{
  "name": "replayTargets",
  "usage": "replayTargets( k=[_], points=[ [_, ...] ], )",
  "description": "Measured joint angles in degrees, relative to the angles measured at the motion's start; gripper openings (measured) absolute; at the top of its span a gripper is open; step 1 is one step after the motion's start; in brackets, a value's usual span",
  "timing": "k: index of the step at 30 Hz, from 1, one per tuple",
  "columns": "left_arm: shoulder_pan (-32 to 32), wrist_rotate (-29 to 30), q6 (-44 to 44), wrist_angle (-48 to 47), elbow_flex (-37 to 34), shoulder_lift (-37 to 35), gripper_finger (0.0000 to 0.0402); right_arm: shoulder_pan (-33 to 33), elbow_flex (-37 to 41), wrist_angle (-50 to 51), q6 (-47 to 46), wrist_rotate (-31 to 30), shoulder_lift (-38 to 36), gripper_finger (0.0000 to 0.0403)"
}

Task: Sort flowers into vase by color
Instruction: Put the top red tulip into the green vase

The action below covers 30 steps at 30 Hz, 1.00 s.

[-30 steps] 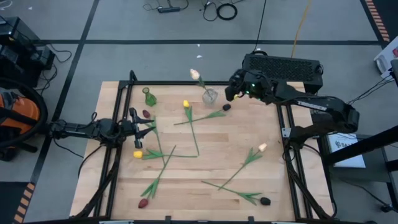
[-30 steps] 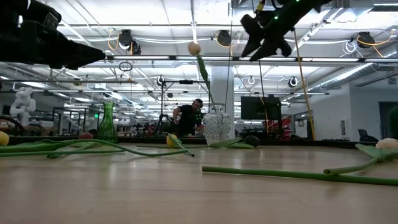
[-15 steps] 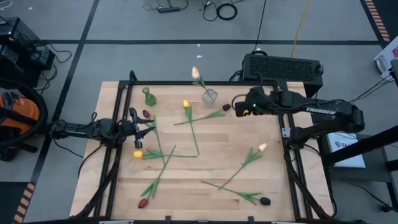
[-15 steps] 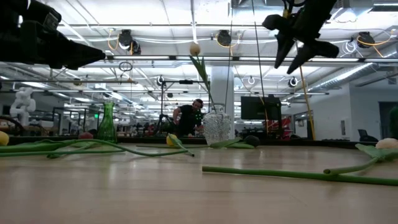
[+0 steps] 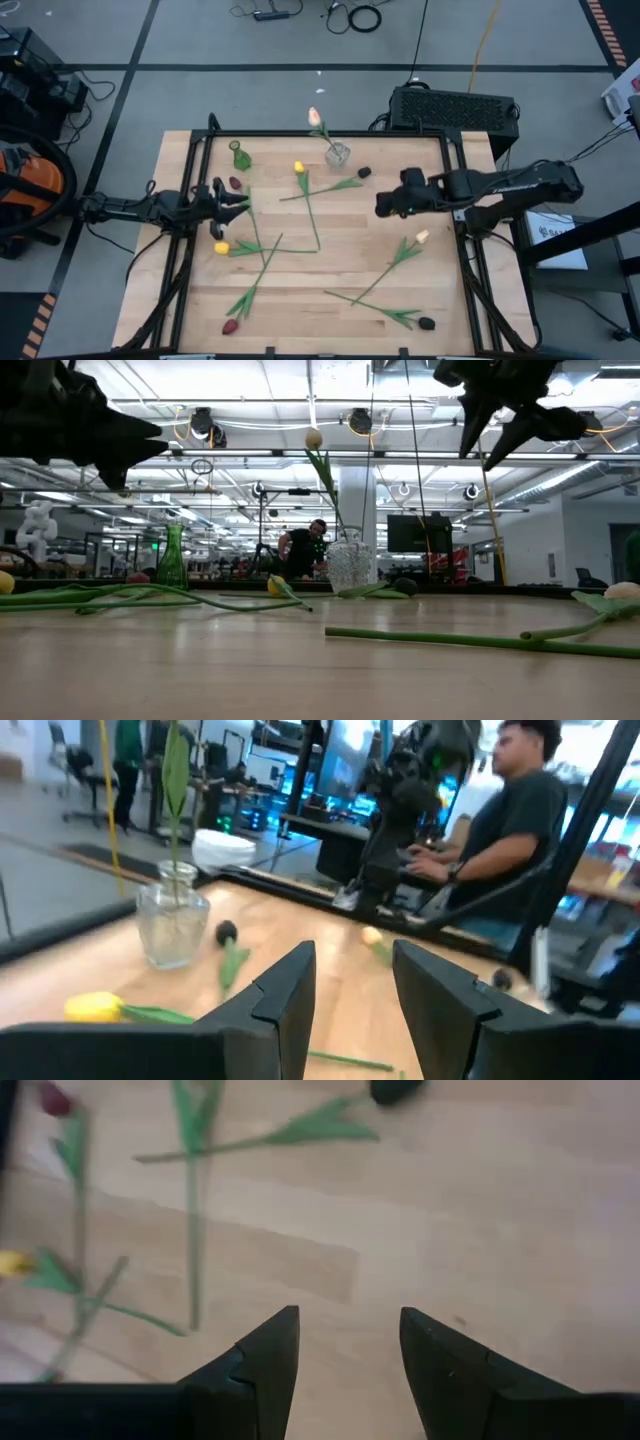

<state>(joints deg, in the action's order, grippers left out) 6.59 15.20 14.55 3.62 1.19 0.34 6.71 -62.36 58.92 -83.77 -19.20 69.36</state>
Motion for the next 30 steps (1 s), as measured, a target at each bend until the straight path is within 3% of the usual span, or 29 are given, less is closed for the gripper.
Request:
replayTargets(
  k=[4, 9, 17, 23, 30],
  points=[
    [0.00, 0.13, 4.80, 2.03, 0.01, 0.00, 0.0144, 3.35, 0.00, 3.26, -5.46, -0.24, 2.55, 0.0167],
    [-0.14, 4.37, 17.89, 4.30, 0.42, 0.03, 0.0144, 6.50, 0.01, 3.80, -6.80, -0.20, 7.05, 0.0167],
    [-2.68, 8.79, 30.01, -14.15, 12.52, 7.05, 0.0144, 6.45, 1.10, 7.63, -3.73, -1.49, 10.38, 0.0167],
    [-5.42, 11.69, 27.05, -14.67, 22.80, 20.94, 0.0144, 2.26, 13.16, -6.52, 5.37, -1.46, 2.49, 0.0167],
    [-6.25, 11.75, 36.03, -19.48, 31.87, 39.98, 0.0144, -2.60, 26.98, -26.55, 21.13, 0.26, -11.49, 0.0167]
  ],
)
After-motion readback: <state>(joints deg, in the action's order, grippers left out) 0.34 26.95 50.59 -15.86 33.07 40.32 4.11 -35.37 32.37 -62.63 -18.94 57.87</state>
